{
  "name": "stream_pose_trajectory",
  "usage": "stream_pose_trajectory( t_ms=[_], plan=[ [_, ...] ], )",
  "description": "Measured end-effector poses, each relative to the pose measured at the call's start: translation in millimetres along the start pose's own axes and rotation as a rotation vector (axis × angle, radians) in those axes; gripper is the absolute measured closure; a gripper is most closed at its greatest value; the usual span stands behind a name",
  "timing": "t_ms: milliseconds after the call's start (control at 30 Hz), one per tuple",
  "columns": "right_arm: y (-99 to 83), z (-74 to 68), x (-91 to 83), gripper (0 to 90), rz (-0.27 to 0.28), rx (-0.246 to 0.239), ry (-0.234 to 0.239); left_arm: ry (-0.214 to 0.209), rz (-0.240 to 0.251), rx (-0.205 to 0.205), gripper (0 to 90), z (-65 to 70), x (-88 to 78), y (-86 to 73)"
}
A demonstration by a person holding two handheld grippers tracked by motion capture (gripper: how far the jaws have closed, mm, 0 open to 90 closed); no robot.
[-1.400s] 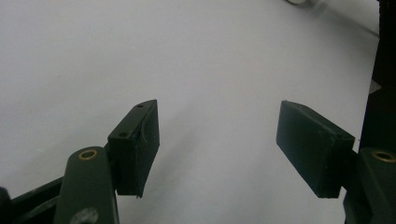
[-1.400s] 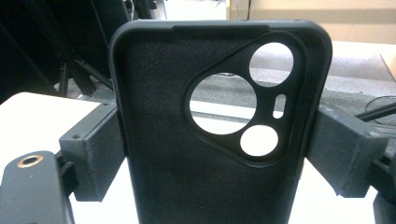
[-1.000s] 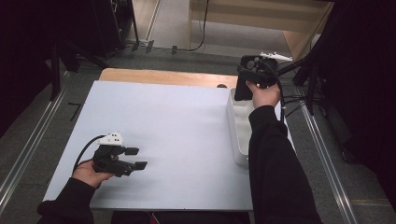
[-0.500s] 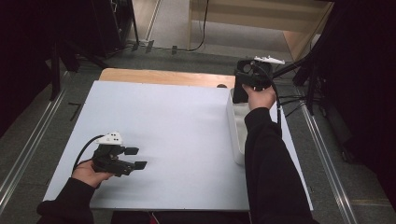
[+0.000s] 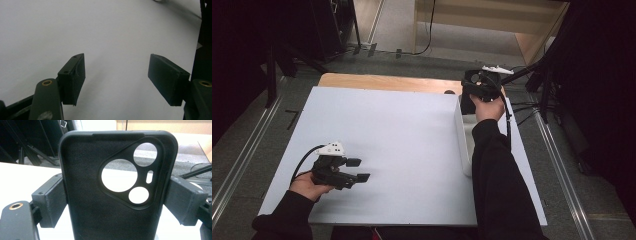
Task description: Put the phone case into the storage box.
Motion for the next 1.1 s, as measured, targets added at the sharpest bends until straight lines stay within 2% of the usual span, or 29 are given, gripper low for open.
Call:
stream_pose_trajectory(
  t_ms=[200,1100],
  plan=[
    [-5.1,-0.9,3.4,11.6,-0.006,-0.002,0.002,0.0,-0.009,0.004,29.7,0.3,0.2,0.2],
    [-26.2,6.5,18.9,11.2,-0.07,-0.007,-0.044,-0.002,-0.008,0.007,29.7,0.6,1.3,-0.1]
  ],
)
Point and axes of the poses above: each handheld gripper's, and its own axes: x roughly forward along the jaws, y roughly out of its top, z roughly to its right, the point moved 1 cm from there along x, roughly forward along the jaws, and after that the axes turned 12 degrees about x, right-handed, at the moved point
